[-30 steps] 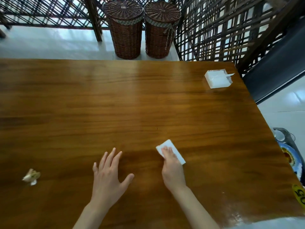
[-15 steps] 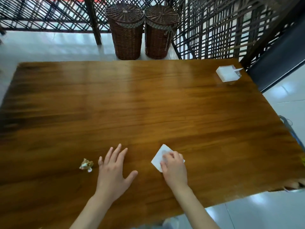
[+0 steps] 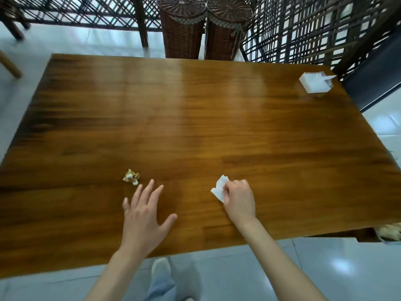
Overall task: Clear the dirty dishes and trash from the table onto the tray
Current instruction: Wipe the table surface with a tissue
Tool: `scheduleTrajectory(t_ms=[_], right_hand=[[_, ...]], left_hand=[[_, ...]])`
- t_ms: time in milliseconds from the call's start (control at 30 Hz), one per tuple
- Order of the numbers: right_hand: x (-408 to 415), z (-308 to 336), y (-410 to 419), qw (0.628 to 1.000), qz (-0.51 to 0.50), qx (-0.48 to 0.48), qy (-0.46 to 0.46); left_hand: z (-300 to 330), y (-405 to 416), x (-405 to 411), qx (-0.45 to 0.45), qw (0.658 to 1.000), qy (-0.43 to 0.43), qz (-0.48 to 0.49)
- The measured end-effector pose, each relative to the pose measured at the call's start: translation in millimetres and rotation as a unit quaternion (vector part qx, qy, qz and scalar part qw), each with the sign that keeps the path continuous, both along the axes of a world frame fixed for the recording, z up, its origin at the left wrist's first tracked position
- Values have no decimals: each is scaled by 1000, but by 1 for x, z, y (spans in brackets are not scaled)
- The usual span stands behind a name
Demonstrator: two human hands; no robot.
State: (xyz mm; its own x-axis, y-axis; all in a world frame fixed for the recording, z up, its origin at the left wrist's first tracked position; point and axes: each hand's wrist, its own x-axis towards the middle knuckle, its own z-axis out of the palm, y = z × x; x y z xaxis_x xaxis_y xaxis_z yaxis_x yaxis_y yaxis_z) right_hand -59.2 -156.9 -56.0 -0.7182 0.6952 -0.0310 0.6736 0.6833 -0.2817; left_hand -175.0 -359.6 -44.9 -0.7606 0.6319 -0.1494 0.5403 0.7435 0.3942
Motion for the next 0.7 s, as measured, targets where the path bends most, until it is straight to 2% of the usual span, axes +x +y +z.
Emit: scheduleTrajectory(t_ms=[100, 200, 300, 533, 600, 700], right_hand=[[-3, 3, -16, 997, 13, -40, 62], [-22, 5, -60, 991, 85, -58, 85], [-48, 0, -106, 980, 152, -80, 98], [-110, -1, -182, 967, 218, -91, 97], [-124, -1, -196, 969, 217, -81, 82], [-141, -3, -198, 987, 127, -73, 68]], left_hand=[[-3, -27, -2, -10, 1000, 12, 23], [-5, -59, -8, -19, 998, 15, 61], [-6, -84, -19, -22, 995, 15, 91], [-11, -128, -65, -24, 992, 15, 120], [-12, -139, -80, -28, 993, 12, 117], [-13, -158, -102, -24, 995, 5, 99]])
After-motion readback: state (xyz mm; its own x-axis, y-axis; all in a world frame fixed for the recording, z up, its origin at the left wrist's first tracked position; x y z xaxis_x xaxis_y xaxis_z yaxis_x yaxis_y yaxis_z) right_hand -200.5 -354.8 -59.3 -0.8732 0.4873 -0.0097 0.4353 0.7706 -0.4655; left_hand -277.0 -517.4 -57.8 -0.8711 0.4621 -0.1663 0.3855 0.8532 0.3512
